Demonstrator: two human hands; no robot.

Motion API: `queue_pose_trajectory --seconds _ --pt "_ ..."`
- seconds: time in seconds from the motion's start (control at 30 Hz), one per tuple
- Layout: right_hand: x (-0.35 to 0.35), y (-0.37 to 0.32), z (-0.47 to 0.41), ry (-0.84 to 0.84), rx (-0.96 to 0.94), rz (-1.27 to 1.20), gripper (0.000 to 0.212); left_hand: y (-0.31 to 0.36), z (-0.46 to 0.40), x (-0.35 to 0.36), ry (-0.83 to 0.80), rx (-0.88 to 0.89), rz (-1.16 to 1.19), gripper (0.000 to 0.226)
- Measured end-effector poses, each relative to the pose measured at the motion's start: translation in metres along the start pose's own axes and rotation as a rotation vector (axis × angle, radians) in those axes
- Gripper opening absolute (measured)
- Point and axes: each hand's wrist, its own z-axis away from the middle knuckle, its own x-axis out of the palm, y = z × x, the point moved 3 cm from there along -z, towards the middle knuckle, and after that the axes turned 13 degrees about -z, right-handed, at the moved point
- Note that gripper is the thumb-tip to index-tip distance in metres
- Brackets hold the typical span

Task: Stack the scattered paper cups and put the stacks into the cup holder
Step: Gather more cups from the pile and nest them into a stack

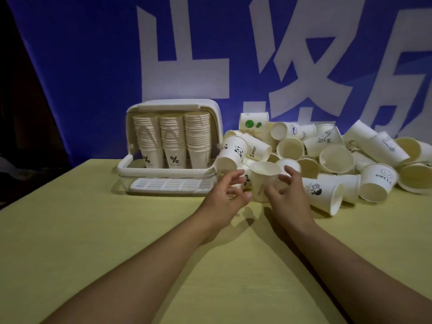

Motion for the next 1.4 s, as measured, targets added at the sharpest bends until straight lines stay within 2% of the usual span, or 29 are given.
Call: queue_pose_trajectory --seconds 0.17,0.3,0.53,0.63,0.7,0.83,0.97,1.03,1.27,1.33,1.4 --pt "0.006 -0.003 0.001 -0.066 -0.019 0.055 0.070 -0.001 -0.002 0.006 -0.062 0.007 -0.063 0.068" --pt "0.005 -0.003 0.004 -0.078 -0.001 0.006 0.054 -0.004 -0.001 0.004 -0.024 0.027 -0.090 0.070" --pt "0.004 -0.022 0.019 -0.190 0.004 -0.292 0.027 0.001 0.009 -0.005 0.149 0.117 -0.193 0.075" --pt "0.007 -0.030 0.024 -0.255 0.059 -0.410 0.025 0.007 0.012 -0.009 0.243 0.171 -0.229 0.083" --pt "0.004 -0.037 0.022 -0.269 -0.006 -0.291 0.027 0.008 0.012 -0.009 0.291 0.175 -0.240 0.088" --pt "-0.017 -0.041 0.003 -0.192 -0.278 0.419 0.029 0.006 0.015 -0.010 0.272 0.149 -0.225 0.094" --pt "-0.040 -0.030 -0.015 -0.169 -0.178 0.940 0.039 0.006 0.018 -0.011 0.214 0.165 -0.204 0.091" --pt "-0.046 -0.022 -0.019 -0.191 -0.096 1.108 0.047 0.007 0.019 -0.011 0.190 0.167 -0.212 0.088" --pt "-0.049 -0.022 -0.018 -0.209 -0.098 1.192 0.058 0.008 0.022 -0.008 0.074 0.198 -0.198 0.081" --pt "-0.049 -0.032 -0.018 -0.151 -0.124 1.035 0.061 0.010 0.023 -0.007 0.036 0.204 -0.219 0.080" --pt "-0.049 -0.043 -0.018 -0.052 -0.165 0.658 0.067 0.011 0.024 -0.005 -0.016 0.200 -0.234 0.080"
